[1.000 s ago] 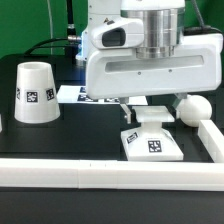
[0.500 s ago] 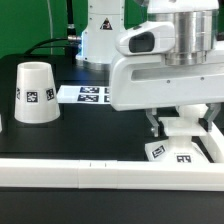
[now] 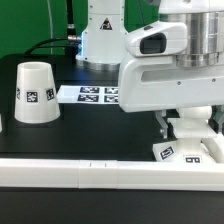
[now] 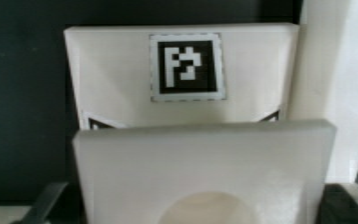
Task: Assemble lamp
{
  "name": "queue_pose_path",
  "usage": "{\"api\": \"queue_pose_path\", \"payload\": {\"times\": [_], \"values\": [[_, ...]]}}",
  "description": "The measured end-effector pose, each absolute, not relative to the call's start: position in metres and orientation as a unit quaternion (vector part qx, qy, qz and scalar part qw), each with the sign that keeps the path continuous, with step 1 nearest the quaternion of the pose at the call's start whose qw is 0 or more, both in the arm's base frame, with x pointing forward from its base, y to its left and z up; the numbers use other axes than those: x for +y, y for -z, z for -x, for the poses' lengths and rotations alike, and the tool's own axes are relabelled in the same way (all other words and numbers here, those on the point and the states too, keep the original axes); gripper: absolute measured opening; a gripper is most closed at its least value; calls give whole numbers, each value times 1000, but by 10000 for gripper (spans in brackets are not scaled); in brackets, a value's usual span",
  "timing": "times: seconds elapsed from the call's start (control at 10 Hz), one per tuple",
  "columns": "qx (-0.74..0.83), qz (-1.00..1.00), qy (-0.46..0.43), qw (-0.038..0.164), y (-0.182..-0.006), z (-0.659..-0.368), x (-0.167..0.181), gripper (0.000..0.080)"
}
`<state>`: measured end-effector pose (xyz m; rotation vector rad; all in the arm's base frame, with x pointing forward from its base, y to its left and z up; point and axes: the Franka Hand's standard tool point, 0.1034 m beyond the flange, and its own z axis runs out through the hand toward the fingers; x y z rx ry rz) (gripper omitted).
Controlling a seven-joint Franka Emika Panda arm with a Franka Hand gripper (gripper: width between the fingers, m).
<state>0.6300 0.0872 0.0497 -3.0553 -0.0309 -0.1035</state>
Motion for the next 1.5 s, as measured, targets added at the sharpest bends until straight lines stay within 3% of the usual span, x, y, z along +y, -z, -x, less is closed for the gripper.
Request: {"api": "queue_pose_path", "payload": {"times": [0.1,0.3,0.5,1.0,1.2,1.5], "values": [[-10,998,34,42,-50,-630,87,534],[-11,998,34,42,-50,-630,88,674],[-11,998,34,42,-50,-628,88,694],[28,998,19,44,-70,-548,104,698],[61,997,15,46,-80,-541,130,698],[56,997,9,45,-78,-537,141,698]]}}
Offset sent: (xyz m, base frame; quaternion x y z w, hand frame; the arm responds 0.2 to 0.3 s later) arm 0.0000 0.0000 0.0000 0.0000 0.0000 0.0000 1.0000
